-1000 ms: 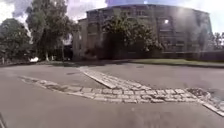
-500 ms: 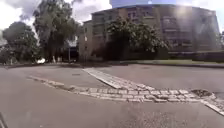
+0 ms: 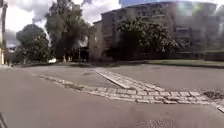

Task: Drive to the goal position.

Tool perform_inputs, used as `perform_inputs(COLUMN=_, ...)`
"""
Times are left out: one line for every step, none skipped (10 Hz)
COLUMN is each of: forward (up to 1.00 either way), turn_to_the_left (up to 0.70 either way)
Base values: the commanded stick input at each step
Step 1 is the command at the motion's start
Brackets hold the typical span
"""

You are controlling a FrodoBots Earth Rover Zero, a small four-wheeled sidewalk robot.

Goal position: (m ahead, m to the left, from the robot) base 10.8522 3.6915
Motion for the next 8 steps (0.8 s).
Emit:
perform_inputs(forward=0.00, turn_to_the_left=0.70)
perform_inputs(forward=0.00, turn_to_the_left=0.70)
perform_inputs(forward=0.00, turn_to_the_left=0.70)
perform_inputs(forward=0.00, turn_to_the_left=0.70)
perform_inputs(forward=0.00, turn_to_the_left=0.52)
perform_inputs(forward=0.00, turn_to_the_left=0.00)
perform_inputs(forward=0.00, turn_to_the_left=0.00)
perform_inputs(forward=0.00, turn_to_the_left=0.00)
